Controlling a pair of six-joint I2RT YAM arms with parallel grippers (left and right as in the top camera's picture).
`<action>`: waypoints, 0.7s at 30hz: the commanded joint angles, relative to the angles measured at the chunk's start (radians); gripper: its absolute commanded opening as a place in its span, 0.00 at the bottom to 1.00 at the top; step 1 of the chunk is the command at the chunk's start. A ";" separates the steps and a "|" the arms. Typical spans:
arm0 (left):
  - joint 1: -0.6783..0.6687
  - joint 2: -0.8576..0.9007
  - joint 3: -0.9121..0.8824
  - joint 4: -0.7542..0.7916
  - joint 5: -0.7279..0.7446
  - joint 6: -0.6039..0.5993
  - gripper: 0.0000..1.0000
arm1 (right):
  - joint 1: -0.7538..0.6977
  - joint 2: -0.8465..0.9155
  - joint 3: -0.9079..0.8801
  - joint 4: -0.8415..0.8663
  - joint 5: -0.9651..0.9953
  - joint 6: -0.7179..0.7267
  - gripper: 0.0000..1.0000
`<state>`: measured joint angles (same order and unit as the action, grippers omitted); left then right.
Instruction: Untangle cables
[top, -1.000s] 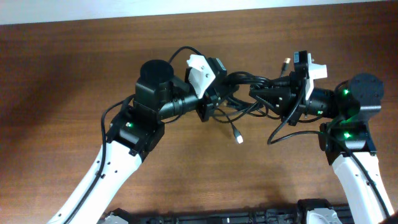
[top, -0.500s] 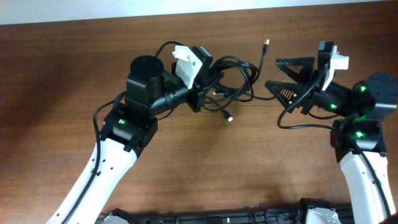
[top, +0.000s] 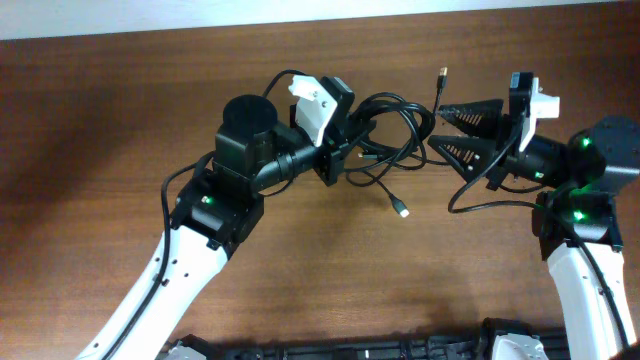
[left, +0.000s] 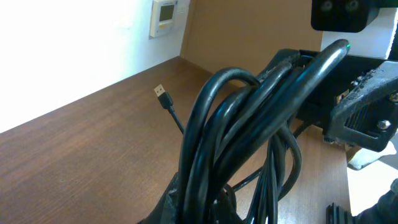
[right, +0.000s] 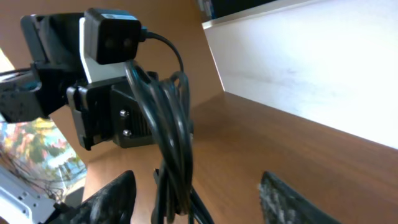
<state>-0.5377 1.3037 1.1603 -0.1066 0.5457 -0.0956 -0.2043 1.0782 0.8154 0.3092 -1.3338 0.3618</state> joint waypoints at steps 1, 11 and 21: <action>-0.003 0.000 0.006 0.016 0.008 -0.017 0.00 | -0.005 0.002 0.008 0.014 -0.028 -0.011 0.46; -0.047 0.000 0.006 0.016 -0.015 -0.017 0.00 | -0.005 0.002 0.008 0.014 -0.028 -0.011 0.07; -0.047 0.000 0.006 0.017 -0.026 -0.017 0.00 | -0.005 0.002 0.008 0.008 0.042 -0.010 0.04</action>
<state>-0.5816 1.3037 1.1603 -0.1070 0.5079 -0.0990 -0.2043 1.0782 0.8154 0.3218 -1.3533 0.3588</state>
